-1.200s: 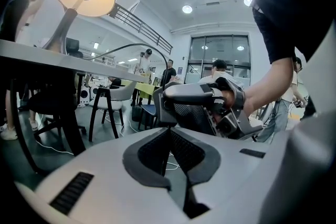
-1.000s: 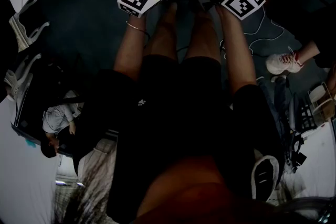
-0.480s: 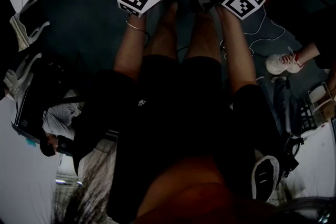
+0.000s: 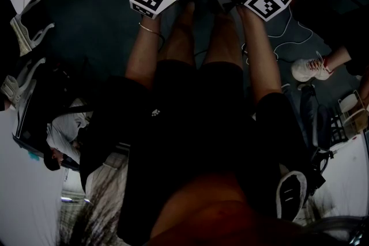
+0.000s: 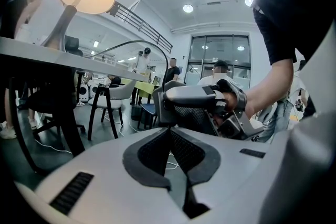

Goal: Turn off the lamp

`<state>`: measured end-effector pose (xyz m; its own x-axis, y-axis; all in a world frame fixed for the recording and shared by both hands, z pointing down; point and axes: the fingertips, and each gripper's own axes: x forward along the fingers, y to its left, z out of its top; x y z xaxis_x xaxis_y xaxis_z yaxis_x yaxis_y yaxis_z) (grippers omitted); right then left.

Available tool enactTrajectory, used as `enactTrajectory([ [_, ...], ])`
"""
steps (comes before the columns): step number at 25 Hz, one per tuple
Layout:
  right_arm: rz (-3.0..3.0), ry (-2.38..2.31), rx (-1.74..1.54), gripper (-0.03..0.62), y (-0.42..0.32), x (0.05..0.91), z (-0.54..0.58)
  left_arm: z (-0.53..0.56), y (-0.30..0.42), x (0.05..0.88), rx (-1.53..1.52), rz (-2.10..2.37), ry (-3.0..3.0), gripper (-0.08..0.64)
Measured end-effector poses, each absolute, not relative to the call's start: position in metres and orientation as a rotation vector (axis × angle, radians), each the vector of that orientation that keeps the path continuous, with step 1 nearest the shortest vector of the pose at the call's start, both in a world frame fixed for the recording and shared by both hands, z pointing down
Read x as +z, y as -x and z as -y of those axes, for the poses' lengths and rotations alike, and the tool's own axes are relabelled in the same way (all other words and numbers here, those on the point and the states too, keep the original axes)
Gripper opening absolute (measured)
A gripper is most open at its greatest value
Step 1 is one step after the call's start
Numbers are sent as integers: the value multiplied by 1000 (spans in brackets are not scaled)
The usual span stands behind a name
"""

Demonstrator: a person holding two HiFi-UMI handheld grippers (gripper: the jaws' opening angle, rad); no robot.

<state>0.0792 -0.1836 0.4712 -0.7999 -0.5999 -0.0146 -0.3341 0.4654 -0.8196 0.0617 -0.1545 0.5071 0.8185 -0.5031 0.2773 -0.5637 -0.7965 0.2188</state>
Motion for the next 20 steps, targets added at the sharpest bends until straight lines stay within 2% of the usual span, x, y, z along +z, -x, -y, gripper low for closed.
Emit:
enactTrajectory([
  [20,-2435,818,-1254,60,-78,474,182,153,-61,510,302,814,-2698,17],
])
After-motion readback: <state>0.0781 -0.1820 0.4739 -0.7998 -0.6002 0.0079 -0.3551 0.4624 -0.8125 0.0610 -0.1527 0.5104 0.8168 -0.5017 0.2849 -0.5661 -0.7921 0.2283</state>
